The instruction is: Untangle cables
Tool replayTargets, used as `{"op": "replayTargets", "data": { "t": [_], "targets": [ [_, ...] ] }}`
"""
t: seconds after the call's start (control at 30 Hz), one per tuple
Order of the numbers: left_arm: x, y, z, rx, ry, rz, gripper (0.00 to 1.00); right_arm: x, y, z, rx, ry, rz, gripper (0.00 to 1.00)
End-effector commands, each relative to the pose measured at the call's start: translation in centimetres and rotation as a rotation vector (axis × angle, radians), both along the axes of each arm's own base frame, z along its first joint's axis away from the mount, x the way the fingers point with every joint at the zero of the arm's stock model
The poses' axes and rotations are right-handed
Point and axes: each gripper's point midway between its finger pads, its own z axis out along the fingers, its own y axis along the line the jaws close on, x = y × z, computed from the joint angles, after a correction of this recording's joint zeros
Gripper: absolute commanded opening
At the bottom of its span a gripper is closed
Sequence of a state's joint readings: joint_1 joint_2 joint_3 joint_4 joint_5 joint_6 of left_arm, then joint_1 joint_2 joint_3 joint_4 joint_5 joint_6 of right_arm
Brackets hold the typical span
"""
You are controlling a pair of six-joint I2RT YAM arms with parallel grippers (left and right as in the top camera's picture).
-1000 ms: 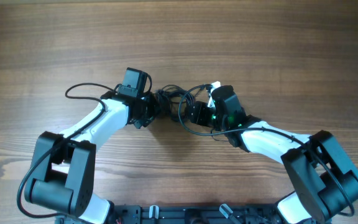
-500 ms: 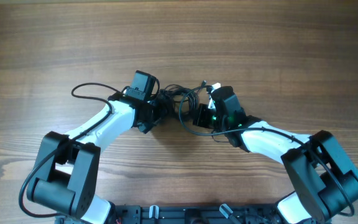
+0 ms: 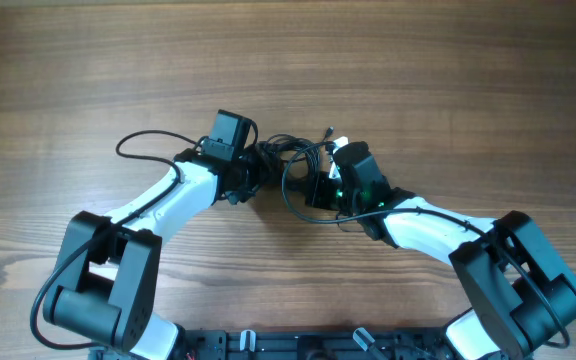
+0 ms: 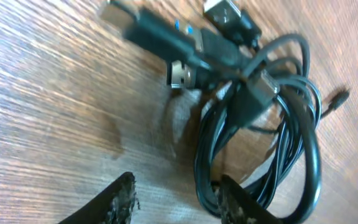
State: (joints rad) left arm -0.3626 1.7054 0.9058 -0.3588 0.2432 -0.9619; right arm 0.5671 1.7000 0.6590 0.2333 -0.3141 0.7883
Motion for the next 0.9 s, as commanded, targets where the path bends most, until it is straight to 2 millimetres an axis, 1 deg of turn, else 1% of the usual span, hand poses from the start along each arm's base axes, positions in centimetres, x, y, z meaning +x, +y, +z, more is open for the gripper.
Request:
{"op": "replayTargets", "data": {
  "t": [0.0,0.1,0.17,0.2,0.27,0.3,0.33,0.37,0.43,0.5,0.57,0.6,0.63,0.67,0.73,0.8,0.87],
  "targets": [
    [0.2,-0.1,-1.2,0.027,0.006,0.035,0.44,-0.1,0.4,0.2,0.013,-0.001,0.014,0.04],
    [0.4,-1.4,-2.0,0.018,-0.007,0.013,0.43,-0.1,0.4,0.2,0.013,-0.001,0.014,0.04],
    [0.5,-2.2,-2.5,0.014,-0.018,-0.007,0.39,-0.1,0.4,0.2,0.013,-0.001,0.015,0.04],
    [0.4,-2.4,-2.8,0.016,-0.014,-0.012,0.34,-0.1,0.4,0.2,0.013,-0.001,0.014,0.04],
    [0.3,-2.3,-3.1,0.022,-0.003,-0.013,0.15,-0.2,0.6,0.3,0.025,0.0,0.025,0.06],
    [0.3,-2.2,-3.1,0.022,0.0,-0.009,0.04,-0.2,0.9,0.6,0.045,-0.006,0.041,0.12],
    [0.4,-2.0,-3.1,0.021,-0.001,-0.003,0.04,-0.2,1.3,1.1,0.072,-0.01,0.057,0.17],
    [0.6,-1.7,-2.9,0.016,-0.003,0.005,0.04,-0.3,1.7,2.0,0.117,-0.006,0.085,0.22],
    [1.1,-1.3,-2.3,-0.02,-0.004,0.021,0.04,-0.2,2.4,4.3,0.207,-0.006,0.144,0.33],
    [1.6,-1.4,-0.9,-0.115,-0.004,0.022,0.04,0.1,2.3,6.4,0.268,-0.016,0.156,0.36],
    [2.5,-2.1,1.2,-0.263,-0.025,0.001,0.04,0.2,2.0,7.6,0.311,0.008,0.128,0.36],
    [3.1,-2.1,2.3,-0.341,-0.034,-0.001,0.05,0.2,2.0,8.0,0.319,0.007,0.122,0.36],
    [3.5,-1.5,2.8,-0.394,-0.012,0.045,0.06,0.2,2.0,8.3,0.326,0.007,0.116,0.35],
    [3.6,-0.8,2.7,-0.419,0.031,0.118,0.05,0.2,2.0,8.4,0.332,0.018,0.107,0.35],
    [3.3,0.0,2.8,-0.479,0.129,0.227,0.05,0.2,1.9,8.3,0.334,0.033,0.093,0.34],
    [3.2,0.1,3.3,-0.531,0.155,0.233,0.04,0.4,1.7,7.9,0.318,0.036,0.074,0.33],
    [3.1,-0.3,4.0,-0.58,0.161,0.207,0.04,0.5,1.2,7.0,0.278,0.048,0.038,0.33]
  ]
}}
